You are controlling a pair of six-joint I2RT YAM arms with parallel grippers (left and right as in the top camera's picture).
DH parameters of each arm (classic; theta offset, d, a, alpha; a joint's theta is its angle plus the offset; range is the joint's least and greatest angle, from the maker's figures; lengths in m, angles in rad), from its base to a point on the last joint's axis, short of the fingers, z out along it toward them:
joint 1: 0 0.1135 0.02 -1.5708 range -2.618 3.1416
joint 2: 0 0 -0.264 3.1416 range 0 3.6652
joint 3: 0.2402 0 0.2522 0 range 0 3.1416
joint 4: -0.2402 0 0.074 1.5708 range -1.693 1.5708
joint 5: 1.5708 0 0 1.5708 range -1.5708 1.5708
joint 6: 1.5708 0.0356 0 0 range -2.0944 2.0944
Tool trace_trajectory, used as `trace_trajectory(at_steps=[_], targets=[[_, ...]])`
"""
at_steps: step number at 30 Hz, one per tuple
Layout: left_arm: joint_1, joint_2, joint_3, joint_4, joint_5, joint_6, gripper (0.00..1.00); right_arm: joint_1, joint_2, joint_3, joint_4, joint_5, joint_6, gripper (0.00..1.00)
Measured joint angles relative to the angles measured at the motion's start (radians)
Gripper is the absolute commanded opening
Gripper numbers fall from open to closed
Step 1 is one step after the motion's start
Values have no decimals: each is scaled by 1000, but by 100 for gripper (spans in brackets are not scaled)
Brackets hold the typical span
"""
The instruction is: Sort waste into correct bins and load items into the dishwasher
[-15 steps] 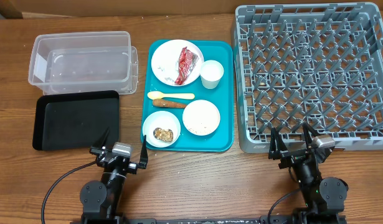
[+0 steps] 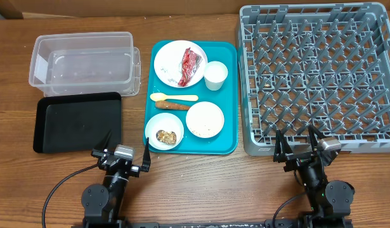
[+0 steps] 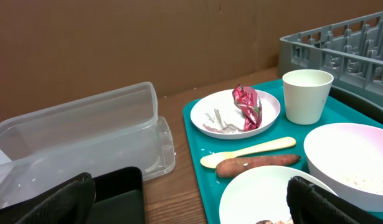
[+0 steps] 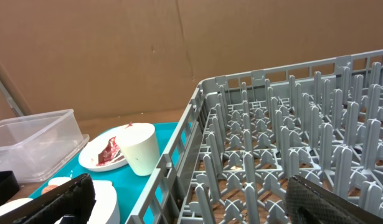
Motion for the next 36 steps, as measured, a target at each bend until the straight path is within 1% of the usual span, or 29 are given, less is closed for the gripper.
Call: trace_trajectory(at_steps=[28, 36], targets=[[0, 0, 0, 0, 0, 2, 100, 0, 0, 0, 1, 0, 0, 100], [0, 0, -2, 22, 12, 2, 100, 0, 0, 0, 56, -16, 0, 100]])
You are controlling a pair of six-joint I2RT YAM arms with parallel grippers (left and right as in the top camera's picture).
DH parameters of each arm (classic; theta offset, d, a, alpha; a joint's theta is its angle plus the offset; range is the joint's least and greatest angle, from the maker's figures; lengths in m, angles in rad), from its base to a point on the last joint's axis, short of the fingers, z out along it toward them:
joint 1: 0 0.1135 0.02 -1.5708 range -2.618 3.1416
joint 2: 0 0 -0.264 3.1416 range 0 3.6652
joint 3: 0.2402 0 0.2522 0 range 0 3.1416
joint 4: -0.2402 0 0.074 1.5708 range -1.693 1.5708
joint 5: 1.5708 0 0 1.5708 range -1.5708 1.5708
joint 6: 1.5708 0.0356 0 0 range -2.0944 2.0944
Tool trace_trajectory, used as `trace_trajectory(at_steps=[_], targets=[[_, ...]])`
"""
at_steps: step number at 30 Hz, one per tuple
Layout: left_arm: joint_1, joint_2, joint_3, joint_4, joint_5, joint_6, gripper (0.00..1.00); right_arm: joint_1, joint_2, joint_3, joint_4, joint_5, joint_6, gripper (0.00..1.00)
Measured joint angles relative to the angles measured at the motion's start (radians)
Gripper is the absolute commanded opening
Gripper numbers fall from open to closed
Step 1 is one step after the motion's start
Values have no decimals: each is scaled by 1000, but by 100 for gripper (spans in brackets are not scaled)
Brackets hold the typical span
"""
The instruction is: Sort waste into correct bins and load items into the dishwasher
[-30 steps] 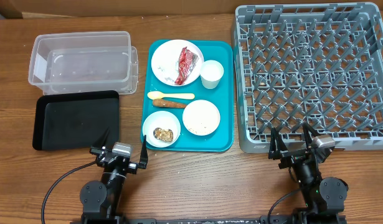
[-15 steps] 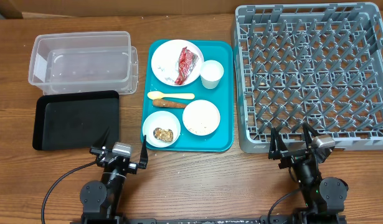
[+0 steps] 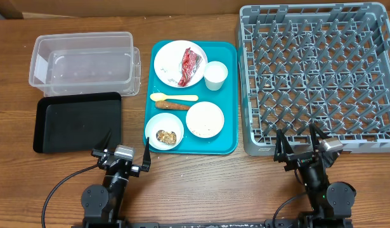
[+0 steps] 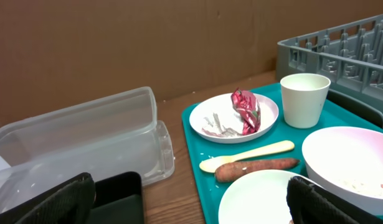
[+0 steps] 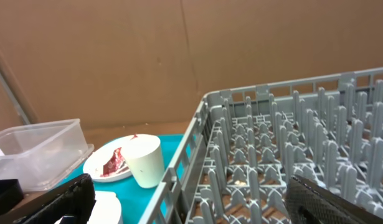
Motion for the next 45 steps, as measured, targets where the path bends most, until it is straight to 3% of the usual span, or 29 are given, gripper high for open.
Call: trace_trajectory(at_steps=[7, 12, 16, 24, 29, 31, 37, 45], targets=[[0, 0, 27, -15, 50, 0, 100, 0, 0, 36, -2, -42, 0, 100], [0, 14, 159, -98, 106, 0, 100, 0, 56, 211, -77, -47, -4, 100], [0, 132, 294, -129, 132, 0, 100, 0, 225, 420, -230, -61, -58, 100], [0, 627, 724, -269, 212, 0, 100, 0, 612, 784, -552, -64, -100, 100], [-10, 1004, 1142, -529, 227, 4, 100, 0, 815, 1030, -747, -65, -106, 100], [-38, 1207, 1401, -742, 201, 11, 100, 0, 859, 1076, -761, -68, -105, 100], [-129, 1717, 1955, -996, 129, 20, 100, 0, 924, 1093, -793, -73, -106, 100], [-187, 2066, 2056, -901, 132, 20, 100, 0, 937, 1093, -846, -73, -105, 100]])
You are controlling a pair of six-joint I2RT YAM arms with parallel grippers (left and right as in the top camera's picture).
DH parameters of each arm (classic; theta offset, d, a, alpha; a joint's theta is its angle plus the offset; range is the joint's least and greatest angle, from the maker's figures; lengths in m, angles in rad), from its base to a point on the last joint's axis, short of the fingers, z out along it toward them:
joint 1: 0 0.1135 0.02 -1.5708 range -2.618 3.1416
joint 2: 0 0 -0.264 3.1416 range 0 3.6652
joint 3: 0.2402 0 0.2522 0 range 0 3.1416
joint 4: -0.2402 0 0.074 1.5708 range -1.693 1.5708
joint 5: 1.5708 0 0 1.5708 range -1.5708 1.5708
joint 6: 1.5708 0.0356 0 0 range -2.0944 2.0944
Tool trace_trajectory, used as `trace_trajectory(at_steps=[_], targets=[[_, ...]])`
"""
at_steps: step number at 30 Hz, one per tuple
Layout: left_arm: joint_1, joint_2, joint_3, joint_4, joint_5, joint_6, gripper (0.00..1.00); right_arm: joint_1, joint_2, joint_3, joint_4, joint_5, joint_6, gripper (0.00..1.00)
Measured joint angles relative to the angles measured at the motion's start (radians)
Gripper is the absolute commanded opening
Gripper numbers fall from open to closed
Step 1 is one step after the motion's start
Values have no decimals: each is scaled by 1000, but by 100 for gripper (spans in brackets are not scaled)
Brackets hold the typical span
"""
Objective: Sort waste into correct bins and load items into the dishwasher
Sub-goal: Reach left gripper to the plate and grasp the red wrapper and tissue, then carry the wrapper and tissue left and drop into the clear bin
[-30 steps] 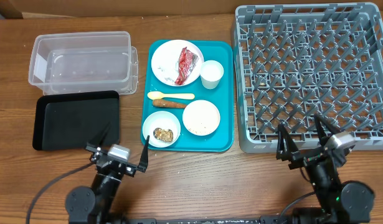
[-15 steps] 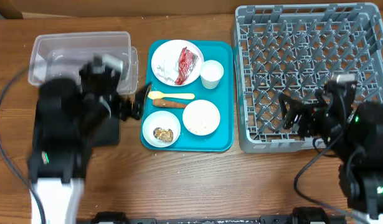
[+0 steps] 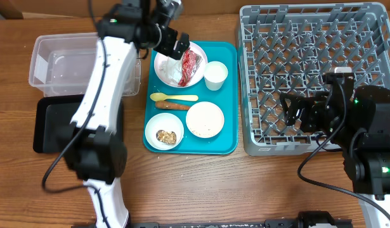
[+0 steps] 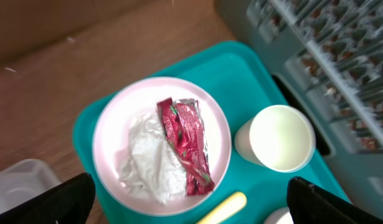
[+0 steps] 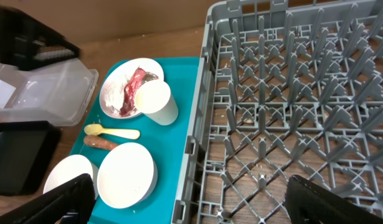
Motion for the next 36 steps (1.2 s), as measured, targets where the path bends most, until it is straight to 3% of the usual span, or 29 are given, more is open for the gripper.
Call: trace_trajectory(at_steps=[12, 17, 20, 22, 23, 25, 30, 36], targets=[[-54, 264, 0, 81, -83, 0, 100, 0, 0, 0, -20, 0, 0, 100], [-91, 350, 1, 82, -220, -13, 100, 0, 0, 0, -23, 0, 0, 100], [-97, 370, 11, 86, -269, -46, 82, 0, 0, 0, -24, 0, 0, 100], [-97, 375, 16, 89, -279, -64, 57, 0, 0, 0, -25, 0, -1, 100], [-97, 375, 17, 89, -286, -75, 20, 0, 0, 0, -26, 0, -1, 100], [-97, 375, 17, 90, -290, -88, 4, 0, 0, 0, -25, 1, -1, 100], [-97, 386, 48, 58, -298, -148, 4, 0, 0, 0, -25, 2, 0, 100], [-84, 437, 369, -230, -240, -217, 4, 0, 0, 0, -26, 2, 0, 100]])
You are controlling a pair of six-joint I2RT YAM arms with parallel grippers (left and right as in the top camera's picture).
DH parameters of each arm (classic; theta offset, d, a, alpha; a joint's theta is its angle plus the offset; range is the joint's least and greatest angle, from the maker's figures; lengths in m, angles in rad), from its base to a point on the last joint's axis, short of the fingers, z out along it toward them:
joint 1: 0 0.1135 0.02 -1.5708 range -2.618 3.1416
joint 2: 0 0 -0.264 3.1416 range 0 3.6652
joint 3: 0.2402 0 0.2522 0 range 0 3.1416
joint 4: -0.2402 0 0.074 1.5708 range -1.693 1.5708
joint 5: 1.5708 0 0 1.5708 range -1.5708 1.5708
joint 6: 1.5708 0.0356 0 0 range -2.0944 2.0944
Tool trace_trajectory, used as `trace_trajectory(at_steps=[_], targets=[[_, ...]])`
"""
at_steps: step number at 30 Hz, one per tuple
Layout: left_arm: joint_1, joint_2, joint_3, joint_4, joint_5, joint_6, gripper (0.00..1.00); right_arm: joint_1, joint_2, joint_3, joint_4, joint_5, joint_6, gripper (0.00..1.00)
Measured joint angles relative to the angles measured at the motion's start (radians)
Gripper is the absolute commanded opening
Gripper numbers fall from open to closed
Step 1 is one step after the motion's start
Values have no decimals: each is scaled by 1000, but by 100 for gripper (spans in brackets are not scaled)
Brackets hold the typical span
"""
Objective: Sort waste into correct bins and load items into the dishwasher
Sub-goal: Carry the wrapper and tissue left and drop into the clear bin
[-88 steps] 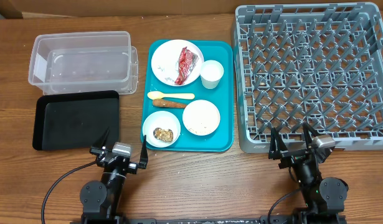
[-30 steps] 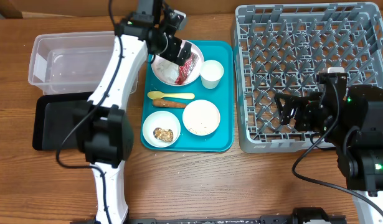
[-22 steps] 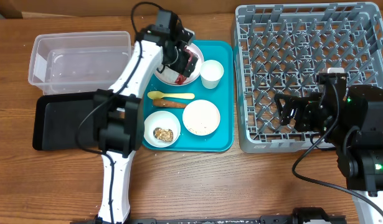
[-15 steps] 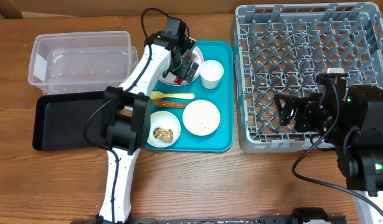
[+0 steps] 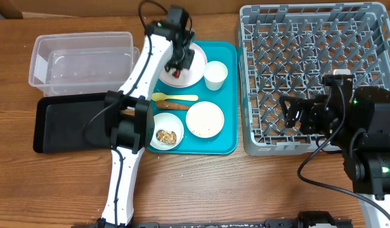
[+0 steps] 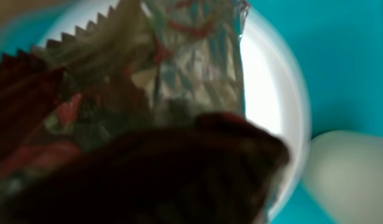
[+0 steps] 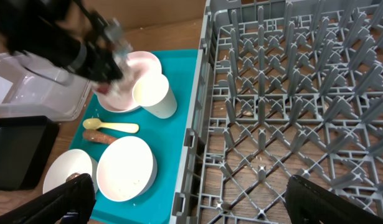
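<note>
A red and silver wrapper (image 6: 179, 56) lies on the white plate (image 5: 193, 71) at the far end of the teal tray (image 5: 229, 95). My left gripper (image 5: 180, 58) is down on that plate, and the wrapper fills the left wrist view. Its dark fingers (image 6: 197, 168) have drawn in to the middle, shut on the wrapper. A white cup (image 5: 215, 75), a yellow spoon (image 5: 174, 97), a sausage (image 5: 175, 105), a bowl (image 5: 205, 119) and a small plate with scraps (image 5: 164, 131) also sit on the tray. My right gripper (image 5: 304, 114) hangs open over the near edge of the grey dish rack (image 5: 318, 63).
A clear plastic bin (image 5: 84, 60) stands at the back left, with a black tray (image 5: 77, 121) in front of it. The left arm stretches from the table's front over the black tray's right edge and the teal tray's left side.
My left gripper was open above the plate with the wrapper; now it is down on the plate and shut on the wrapper. The right arm has stayed over the rack's near edge.
Both grippers first rested open near the table's front edge, and stayed so. Then the left one was open high over the far plate and the right one over the rack. Now the left gripper is down on the wrapper.
</note>
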Motion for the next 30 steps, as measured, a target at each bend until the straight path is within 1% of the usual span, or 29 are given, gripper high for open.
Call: trace_trajectory(at_steps=[1, 5, 8, 11, 13, 15, 16, 17, 18, 19, 20, 22, 25, 28, 30], targets=[[5, 0, 59, -34, 4, -9, 4, 0, 0, 0, 1, 0, 0, 100], [42, -2, 382, -294, 9, -53, 4, 0, 0, 0, 1, 1, 0, 100], [103, -11, 543, -435, -20, -104, 4, 0, 0, 0, 1, 2, 0, 100], [203, -16, 587, -509, -42, -138, 4, 0, 0, 0, 0, 2, 0, 100], [274, -16, 564, -508, -51, -156, 4, 0, 0, 0, 0, 2, 0, 100], [353, -16, 489, -499, -58, -172, 4, 0, 0, 0, 0, 2, 0, 100], [375, -14, 461, -493, -61, -175, 12, 0, 0, 0, 1, 2, 0, 100], [399, -14, 415, -470, -65, -179, 30, 0, 0, 0, 0, 3, 0, 100], [422, -14, 357, -434, -68, -187, 65, 0, 0, 0, 1, 2, 0, 100], [436, -13, 313, -409, -71, -185, 77, 0, 0, 0, 0, 2, 0, 100], [446, -11, 282, -395, -72, -184, 84, 0, 0, 0, 0, 2, 0, 100], [460, -8, 233, -373, -71, -186, 91, 0, 0, 0, 0, 2, 0, 100], [468, -6, 232, -357, -54, -184, 95, 0, 0, 0, 0, 2, 0, 100], [471, -5, 270, -365, -26, -173, 95, 0, 0, 0, 0, 2, 0, 100], [470, -5, 339, -386, -12, -169, 92, 0, 0, 0, 1, 2, 0, 100]])
